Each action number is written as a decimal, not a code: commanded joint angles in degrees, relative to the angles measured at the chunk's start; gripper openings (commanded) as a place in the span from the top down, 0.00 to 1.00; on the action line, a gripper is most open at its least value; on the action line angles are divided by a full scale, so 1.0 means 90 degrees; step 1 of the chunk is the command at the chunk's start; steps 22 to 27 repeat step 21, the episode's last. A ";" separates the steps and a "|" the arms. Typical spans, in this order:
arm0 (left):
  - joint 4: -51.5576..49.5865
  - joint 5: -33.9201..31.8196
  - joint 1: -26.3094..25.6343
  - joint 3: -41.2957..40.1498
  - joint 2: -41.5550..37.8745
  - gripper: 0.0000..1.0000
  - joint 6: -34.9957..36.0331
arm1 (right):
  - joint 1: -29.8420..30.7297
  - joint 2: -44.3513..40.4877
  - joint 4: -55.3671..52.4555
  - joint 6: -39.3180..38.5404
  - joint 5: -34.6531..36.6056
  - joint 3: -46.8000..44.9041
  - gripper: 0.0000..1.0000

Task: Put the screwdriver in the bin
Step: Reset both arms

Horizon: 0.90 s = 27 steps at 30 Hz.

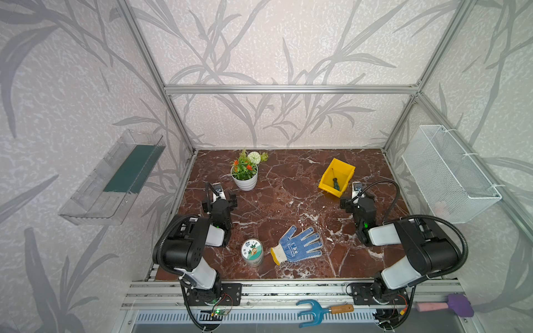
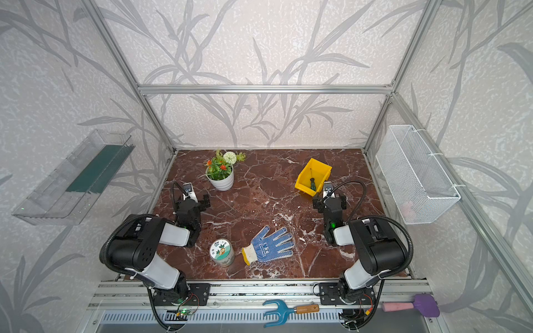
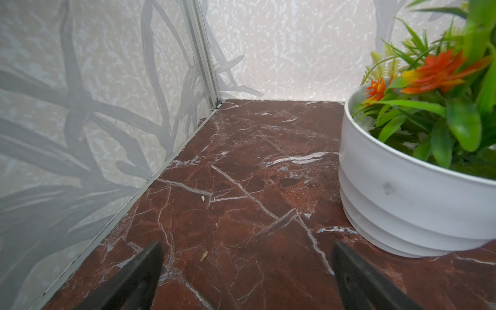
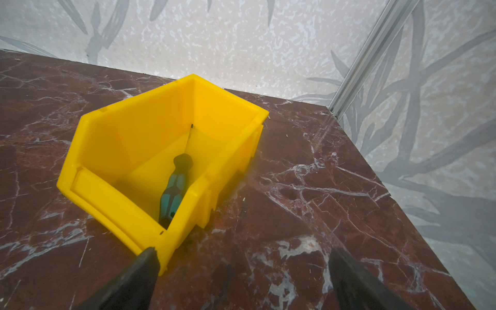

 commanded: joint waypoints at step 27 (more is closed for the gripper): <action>-0.0028 0.0005 0.0021 0.0031 -0.0074 0.01 -0.0056 | -0.0215 -0.0019 -0.0346 0.0241 -0.0351 0.0229 0.01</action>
